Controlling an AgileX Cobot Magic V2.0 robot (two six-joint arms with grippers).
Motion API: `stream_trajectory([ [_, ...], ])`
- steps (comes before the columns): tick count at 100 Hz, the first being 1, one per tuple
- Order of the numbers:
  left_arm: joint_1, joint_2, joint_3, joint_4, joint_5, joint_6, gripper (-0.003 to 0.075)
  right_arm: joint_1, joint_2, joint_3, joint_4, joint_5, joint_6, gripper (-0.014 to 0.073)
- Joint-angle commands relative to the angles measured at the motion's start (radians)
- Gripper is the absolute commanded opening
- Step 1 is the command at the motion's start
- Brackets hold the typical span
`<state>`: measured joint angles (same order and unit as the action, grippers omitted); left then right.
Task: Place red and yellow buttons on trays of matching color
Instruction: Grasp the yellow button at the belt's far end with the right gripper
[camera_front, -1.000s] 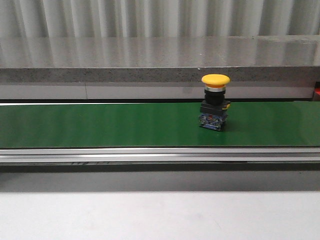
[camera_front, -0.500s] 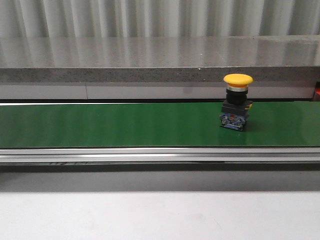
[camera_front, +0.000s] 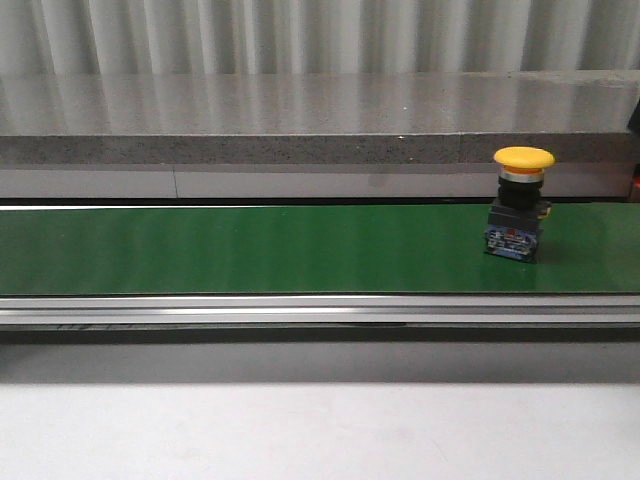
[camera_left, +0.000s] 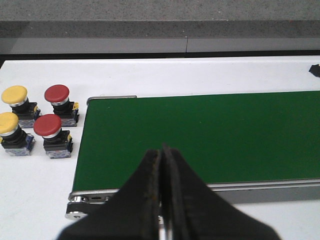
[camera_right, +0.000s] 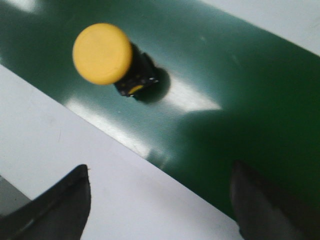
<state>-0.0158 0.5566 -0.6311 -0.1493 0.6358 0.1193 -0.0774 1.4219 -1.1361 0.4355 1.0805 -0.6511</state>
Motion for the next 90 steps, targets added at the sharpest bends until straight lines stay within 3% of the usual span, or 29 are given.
stream_trajectory([
  [1, -0.008, 0.004, -0.027, -0.016, -0.074, 0.002, -0.002, 0.044, -0.033, 0.006, 0.008, -0.075, -0.012, 0.0574],
  [23, -0.008, 0.004, -0.027, -0.016, -0.074, 0.002, -0.002, 0.117, -0.009, 0.028, 0.005, -0.214, -0.012, 0.0574],
  [51, -0.008, 0.004, -0.027, -0.016, -0.074, 0.002, -0.002, 0.13, 0.088, 0.028, 0.005, -0.341, -0.011, 0.0562],
  [78, -0.008, 0.004, -0.027, -0.016, -0.074, 0.002, -0.002, 0.13, 0.111, 0.028, 0.007, -0.341, 0.007, 0.0264],
  [90, -0.008, 0.004, -0.027, -0.016, -0.074, 0.002, -0.002, 0.127, 0.097, 0.028, 0.005, -0.328, 0.053, 0.0237],
])
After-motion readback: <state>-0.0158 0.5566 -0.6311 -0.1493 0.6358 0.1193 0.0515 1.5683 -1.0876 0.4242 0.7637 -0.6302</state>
